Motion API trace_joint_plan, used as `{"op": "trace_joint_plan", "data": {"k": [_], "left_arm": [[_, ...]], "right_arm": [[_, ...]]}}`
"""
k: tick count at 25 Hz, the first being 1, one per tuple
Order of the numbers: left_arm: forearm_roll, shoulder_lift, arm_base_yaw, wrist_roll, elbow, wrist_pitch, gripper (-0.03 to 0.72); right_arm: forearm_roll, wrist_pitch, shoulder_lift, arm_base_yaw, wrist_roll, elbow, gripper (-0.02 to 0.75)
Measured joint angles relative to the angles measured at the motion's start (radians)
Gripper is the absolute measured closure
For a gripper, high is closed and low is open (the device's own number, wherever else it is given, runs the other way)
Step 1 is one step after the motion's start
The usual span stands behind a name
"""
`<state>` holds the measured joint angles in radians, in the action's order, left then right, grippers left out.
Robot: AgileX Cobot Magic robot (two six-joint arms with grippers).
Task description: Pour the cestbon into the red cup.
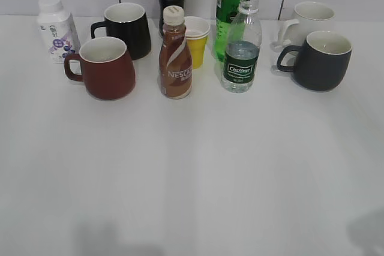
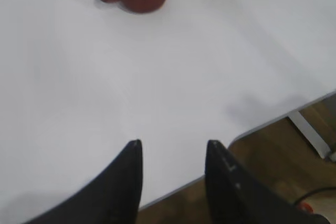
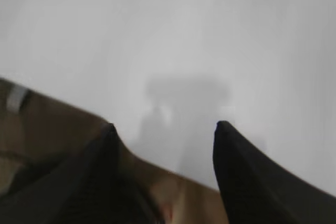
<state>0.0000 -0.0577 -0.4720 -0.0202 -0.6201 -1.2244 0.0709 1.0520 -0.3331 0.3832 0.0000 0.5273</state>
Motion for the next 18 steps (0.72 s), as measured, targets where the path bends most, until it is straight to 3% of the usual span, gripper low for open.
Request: {"op": "trace_joint_plan", "data": {"k": [6, 18], "left_arm": [[0.046, 0.016, 0.000, 0.000, 0.018, -0.001, 0.422], [0.034, 0.015, -0.001, 0.000, 0.090, 0.148, 0.433]], "right_arm": [[-0.004, -0.001, 0.329, 0.000, 0.000, -0.022, 0.308], [-0.010, -0.009, 0.282, 0.000, 0.019, -0.024, 0.308]]}}
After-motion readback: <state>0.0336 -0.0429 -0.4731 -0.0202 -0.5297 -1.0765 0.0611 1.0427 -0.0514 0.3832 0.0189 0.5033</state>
